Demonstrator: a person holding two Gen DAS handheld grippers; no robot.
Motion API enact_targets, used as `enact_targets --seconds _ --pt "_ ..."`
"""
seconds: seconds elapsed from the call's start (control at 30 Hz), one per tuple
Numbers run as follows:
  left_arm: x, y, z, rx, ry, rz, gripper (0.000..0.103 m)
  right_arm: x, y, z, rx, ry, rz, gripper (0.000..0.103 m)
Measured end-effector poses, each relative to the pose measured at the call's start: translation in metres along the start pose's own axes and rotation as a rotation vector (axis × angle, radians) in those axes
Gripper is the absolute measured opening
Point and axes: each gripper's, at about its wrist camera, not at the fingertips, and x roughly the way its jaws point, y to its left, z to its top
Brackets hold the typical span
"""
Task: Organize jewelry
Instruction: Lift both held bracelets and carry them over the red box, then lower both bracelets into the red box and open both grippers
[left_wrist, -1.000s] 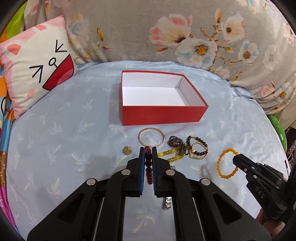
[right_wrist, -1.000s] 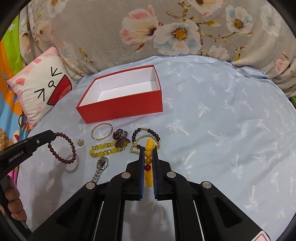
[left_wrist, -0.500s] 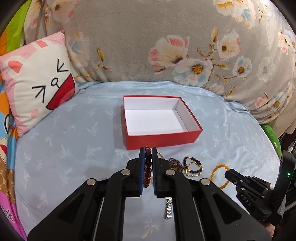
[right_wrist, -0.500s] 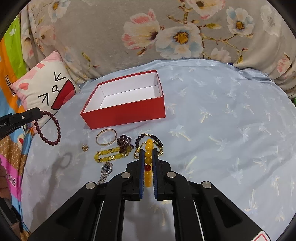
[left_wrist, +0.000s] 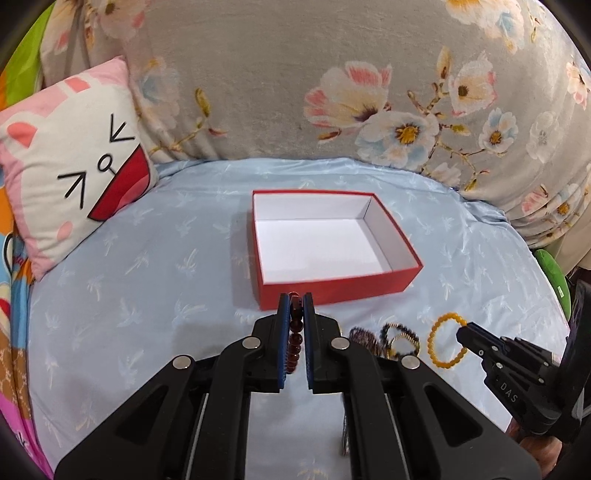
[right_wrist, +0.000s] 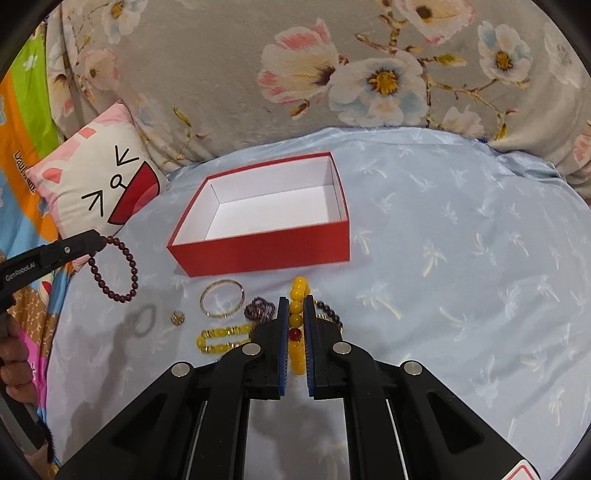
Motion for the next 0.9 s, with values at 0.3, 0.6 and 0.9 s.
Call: enact_targets --seconds 0.3,0.6,0.9 --pt "0.068 -0.012 0.072 0.031 -0.052 -0.014 0.005 0.058 0.005 0.101 -0.020 -0.027 0.077 0.007" --pt "0.139 0.003 0.101 0.008 -0.015 0.014 0.005 0.147 0.011 0.150 -0.046 0.045 0.066 0.007" --pt "0.108 0.030 0.019 0.006 0.059 0.026 0.038 0.127 0.007 0.120 -0.037 0.035 0.068 0.007"
